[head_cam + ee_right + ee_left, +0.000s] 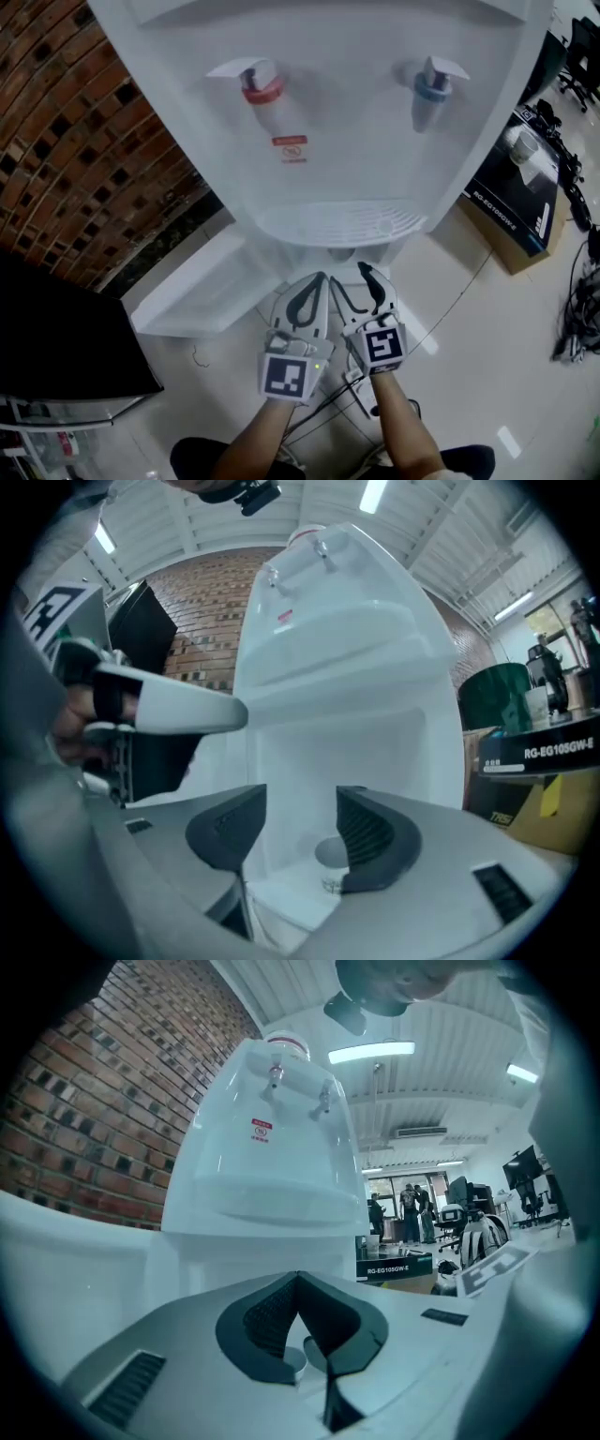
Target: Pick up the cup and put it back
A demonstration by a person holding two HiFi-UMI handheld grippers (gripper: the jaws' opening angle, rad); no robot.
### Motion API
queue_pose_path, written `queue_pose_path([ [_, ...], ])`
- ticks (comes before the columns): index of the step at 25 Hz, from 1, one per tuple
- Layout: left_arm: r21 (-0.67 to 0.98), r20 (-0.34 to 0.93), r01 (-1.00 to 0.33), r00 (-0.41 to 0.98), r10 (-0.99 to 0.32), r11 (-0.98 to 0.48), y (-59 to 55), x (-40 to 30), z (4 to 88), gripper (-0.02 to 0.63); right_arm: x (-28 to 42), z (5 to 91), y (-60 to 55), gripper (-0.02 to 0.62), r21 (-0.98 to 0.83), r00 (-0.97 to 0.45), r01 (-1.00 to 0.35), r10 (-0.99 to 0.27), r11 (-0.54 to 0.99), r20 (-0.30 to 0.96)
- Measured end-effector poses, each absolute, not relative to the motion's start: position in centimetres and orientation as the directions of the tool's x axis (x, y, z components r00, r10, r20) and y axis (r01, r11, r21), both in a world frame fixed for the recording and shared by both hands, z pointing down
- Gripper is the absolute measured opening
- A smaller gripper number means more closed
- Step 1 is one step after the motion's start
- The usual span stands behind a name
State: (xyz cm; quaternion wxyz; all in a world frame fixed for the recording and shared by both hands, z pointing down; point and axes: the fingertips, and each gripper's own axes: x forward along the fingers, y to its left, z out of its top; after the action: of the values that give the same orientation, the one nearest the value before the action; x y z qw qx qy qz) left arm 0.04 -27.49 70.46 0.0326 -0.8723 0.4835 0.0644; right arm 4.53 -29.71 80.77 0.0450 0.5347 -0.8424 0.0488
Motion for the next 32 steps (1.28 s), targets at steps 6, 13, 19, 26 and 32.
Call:
queue_pose_path([
  [6,0.021,-0.113,-0.844,0.53,-0.84,-0.536,-27.6,-0.1,73.9,0.005,5.2,87.3,-33.5,0.321,-0.053,-0.366,-0.931,-0.92,0.362,0.139],
  [13,-0.008,-0.069,-0.838,0.546,-0.835,-0.546,-27.2,-0.9,77.2,0.005,4.8,92.3,-37.3,0.388,-0.035,-0.331,-0.943,-0.93,0.33,0.16],
  [19,-0.003,-0.029,-0.844,0.536,-0.843,-0.537,-28.6,-1.2,79.9,0.005,5.3,95.1,-39.8,0.388,-0.034,-0.305,-0.952,-0.933,0.305,0.191],
  [26,0.008,-0.019,-0.843,0.537,-0.843,-0.537,-28.7,-1.0,80.3,0.005,4.9,94.0,-40.3,0.333,0.007,-0.325,-0.943,-0.928,0.331,0.183],
  [32,-0.001,-0.054,-0.845,0.534,-0.844,-0.535,-28.8,-1.2,77.9,0.005,4.3,87.9,-36.5,0.331,-0.002,-0.344,-0.938,-0.93,0.347,0.132],
])
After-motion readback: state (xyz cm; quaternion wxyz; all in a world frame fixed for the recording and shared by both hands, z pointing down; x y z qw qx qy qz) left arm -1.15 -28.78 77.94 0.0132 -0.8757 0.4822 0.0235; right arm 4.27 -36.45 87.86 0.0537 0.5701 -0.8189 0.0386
